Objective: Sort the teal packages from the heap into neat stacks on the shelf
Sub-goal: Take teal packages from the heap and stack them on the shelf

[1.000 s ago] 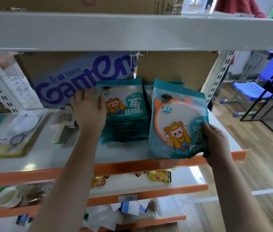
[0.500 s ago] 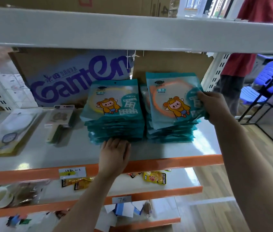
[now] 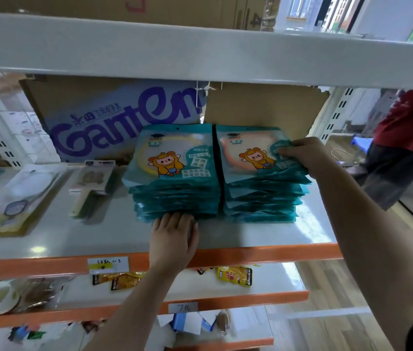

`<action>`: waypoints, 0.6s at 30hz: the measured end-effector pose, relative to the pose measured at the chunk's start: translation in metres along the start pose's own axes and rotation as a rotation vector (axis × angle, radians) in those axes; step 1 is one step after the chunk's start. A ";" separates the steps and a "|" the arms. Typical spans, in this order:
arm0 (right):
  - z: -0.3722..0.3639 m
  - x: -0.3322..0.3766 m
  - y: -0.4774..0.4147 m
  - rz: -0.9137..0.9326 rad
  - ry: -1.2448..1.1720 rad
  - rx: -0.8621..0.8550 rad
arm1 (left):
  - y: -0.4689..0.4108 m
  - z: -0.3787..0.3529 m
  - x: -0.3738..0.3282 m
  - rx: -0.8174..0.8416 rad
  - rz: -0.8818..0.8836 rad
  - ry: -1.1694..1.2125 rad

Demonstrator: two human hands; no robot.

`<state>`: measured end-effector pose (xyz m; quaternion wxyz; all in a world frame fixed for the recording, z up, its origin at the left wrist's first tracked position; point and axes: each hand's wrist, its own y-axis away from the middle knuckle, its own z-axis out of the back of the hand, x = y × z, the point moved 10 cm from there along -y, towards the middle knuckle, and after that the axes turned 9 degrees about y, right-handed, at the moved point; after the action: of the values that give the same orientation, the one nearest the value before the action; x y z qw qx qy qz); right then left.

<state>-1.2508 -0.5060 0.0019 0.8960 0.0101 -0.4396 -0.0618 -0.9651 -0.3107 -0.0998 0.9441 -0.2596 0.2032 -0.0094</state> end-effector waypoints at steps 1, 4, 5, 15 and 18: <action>0.001 0.001 0.000 0.003 0.031 -0.016 | 0.000 0.000 0.000 -0.002 -0.002 -0.002; 0.004 0.007 0.004 0.045 0.167 -0.080 | 0.000 0.001 -0.002 -0.006 -0.007 -0.016; 0.005 0.009 0.006 0.057 0.207 -0.100 | 0.000 0.002 -0.003 -0.009 -0.009 -0.021; 0.008 0.002 0.012 0.071 0.206 -0.175 | 0.001 0.004 -0.005 -0.027 -0.018 -0.036; 0.011 -0.004 0.015 0.085 0.153 -0.203 | 0.001 0.003 -0.005 -0.016 -0.025 -0.044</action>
<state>-1.2607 -0.4906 0.0062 0.9250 -0.0948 -0.3617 -0.0669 -0.9684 -0.3077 -0.0956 0.9460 -0.2699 0.1791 -0.0136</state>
